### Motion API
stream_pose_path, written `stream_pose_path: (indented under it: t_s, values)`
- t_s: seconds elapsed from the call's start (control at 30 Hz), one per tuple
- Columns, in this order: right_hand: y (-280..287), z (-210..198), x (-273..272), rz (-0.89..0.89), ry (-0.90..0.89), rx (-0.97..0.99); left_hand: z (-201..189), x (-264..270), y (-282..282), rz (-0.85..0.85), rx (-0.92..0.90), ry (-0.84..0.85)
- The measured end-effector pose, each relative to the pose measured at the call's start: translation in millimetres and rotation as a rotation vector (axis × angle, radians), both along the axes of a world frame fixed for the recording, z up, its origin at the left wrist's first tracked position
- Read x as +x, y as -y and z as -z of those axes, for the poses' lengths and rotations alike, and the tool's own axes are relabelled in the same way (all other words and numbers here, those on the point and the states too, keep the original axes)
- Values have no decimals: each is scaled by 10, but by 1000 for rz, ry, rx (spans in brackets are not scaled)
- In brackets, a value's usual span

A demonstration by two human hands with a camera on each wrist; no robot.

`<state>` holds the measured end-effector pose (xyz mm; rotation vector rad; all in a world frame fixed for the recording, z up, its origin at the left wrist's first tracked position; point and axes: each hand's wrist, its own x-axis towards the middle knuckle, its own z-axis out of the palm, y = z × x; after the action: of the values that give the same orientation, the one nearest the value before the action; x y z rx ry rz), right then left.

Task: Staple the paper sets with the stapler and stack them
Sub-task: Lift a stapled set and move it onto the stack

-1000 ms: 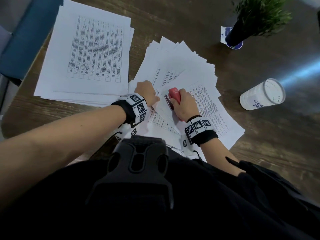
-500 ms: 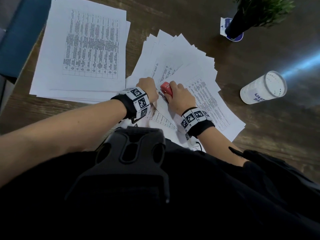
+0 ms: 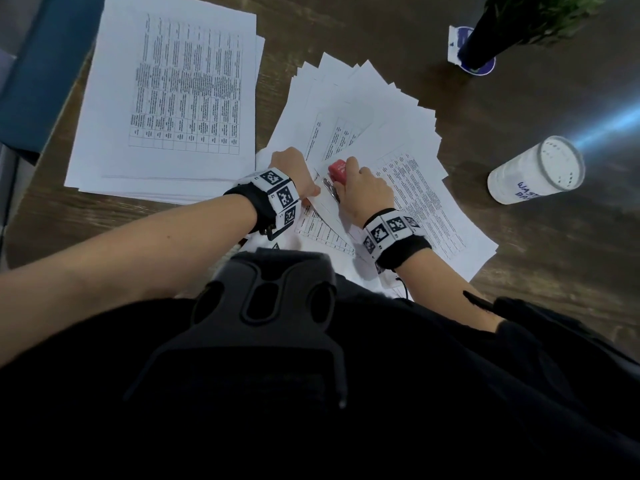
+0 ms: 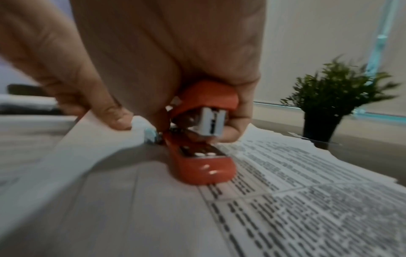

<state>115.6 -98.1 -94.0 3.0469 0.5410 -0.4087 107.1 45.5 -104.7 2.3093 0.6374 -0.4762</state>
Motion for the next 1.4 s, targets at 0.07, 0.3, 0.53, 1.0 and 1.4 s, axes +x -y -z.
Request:
stream_pose_path:
  t_s: [0.07, 0.3, 0.53, 1.0, 1.4]
  values:
    - [-76, 27, -34, 71, -27, 12, 20, 5, -1, -1, -10, -11]
    - [-30, 55, 34, -23, 19, 67, 21, 29, 19, -22, -10, -31]
    - [-98, 143, 20, 119, 6, 124, 32, 59, 29, 7, 24, -52]
    - [-224, 162, 18, 119, 95, 51, 20, 62, 31, 64, 67, -49]
    - [-486, 87, 273, 210, 18, 116, -16, -29, 25, -61, -74, -12]
